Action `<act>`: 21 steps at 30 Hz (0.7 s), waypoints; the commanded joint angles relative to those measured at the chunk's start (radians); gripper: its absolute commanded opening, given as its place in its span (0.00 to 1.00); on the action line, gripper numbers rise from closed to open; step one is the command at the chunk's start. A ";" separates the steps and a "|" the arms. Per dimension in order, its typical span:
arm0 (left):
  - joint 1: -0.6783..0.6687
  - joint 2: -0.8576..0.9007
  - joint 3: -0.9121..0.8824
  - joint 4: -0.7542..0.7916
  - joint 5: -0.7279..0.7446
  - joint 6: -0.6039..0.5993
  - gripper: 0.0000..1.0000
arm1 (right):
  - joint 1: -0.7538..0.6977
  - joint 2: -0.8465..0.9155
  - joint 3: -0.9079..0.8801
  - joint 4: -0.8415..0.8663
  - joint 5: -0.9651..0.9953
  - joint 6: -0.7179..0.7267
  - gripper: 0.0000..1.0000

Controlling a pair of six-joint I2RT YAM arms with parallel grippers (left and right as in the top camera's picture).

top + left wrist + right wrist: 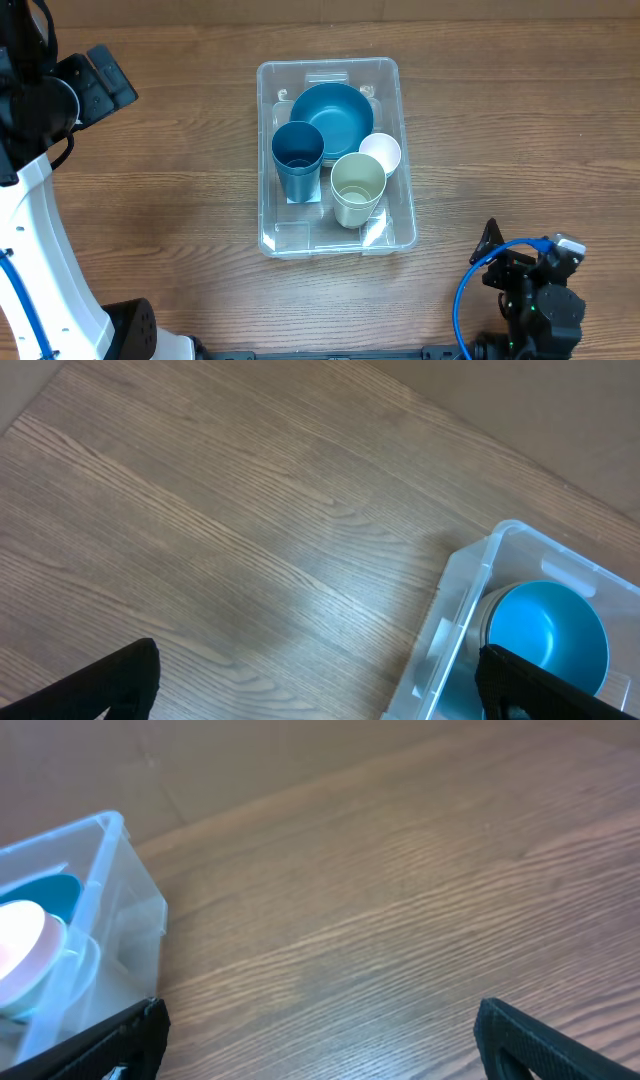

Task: Pack container

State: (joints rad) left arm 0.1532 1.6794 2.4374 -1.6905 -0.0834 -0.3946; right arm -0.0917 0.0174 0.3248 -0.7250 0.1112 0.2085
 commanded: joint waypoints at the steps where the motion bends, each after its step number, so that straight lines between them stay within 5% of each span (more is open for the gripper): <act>1: 0.005 0.002 0.010 0.001 -0.002 -0.021 1.00 | 0.000 -0.014 -0.044 0.014 -0.002 -0.007 1.00; 21: 0.005 0.002 0.010 0.001 -0.002 -0.021 1.00 | 0.000 -0.013 -0.161 0.006 -0.009 0.011 1.00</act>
State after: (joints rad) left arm 0.1532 1.6794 2.4374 -1.6905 -0.0834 -0.3946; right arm -0.0917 0.0151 0.1810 -0.7223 0.1028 0.2127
